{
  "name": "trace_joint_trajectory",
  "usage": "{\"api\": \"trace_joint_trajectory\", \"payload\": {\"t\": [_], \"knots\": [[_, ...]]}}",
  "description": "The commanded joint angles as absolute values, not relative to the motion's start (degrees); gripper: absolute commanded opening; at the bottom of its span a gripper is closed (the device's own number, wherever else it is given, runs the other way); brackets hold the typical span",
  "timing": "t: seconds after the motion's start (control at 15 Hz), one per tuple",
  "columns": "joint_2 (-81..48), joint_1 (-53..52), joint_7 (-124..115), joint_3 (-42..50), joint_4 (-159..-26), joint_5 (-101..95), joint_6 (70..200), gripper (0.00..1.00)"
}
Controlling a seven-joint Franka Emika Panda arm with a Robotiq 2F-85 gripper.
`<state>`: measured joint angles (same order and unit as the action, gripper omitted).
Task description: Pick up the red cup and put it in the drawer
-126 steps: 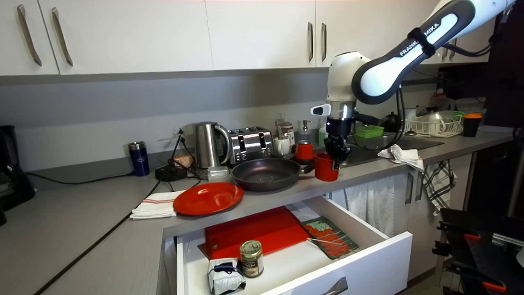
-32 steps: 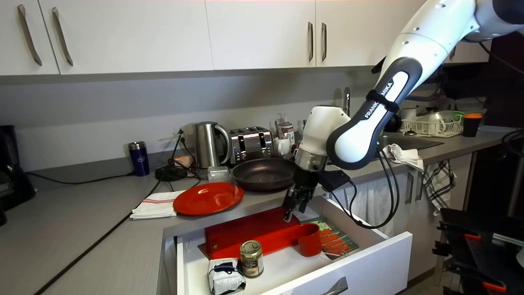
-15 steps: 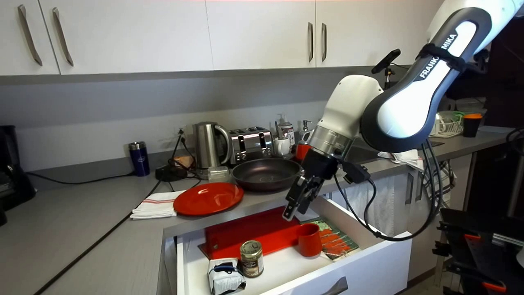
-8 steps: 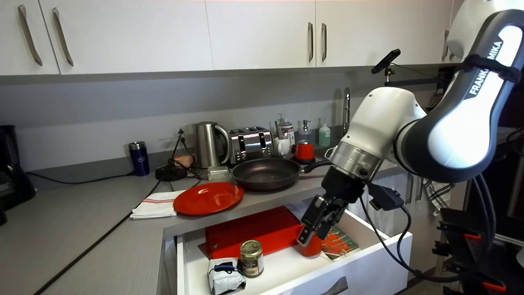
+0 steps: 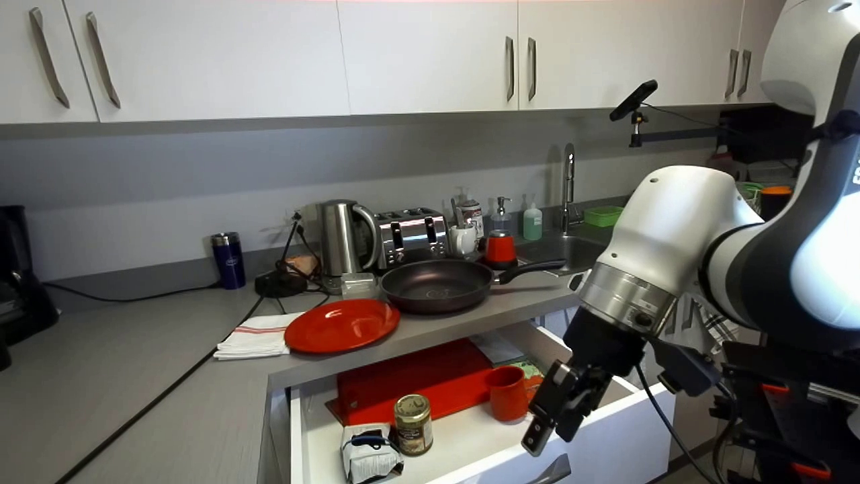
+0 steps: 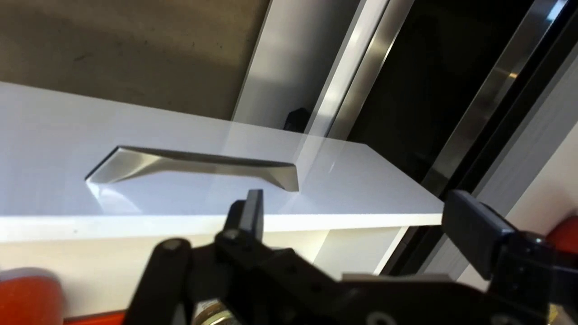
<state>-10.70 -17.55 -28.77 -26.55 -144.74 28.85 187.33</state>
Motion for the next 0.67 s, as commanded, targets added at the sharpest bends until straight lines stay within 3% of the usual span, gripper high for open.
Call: {"api": "trace_joint_trajectory", "payload": {"t": [0.0,0.4,0.6], "knots": [[-16.1,-12.9,-30.8,-34.4,-143.5,30.4,192.4,1.00],[-24.8,-3.1,-33.3,-42.4,-145.2,27.0,199.6,1.00],[-25.8,-0.4,-35.2,-41.8,-145.2,24.9,198.0,1.00]]}}
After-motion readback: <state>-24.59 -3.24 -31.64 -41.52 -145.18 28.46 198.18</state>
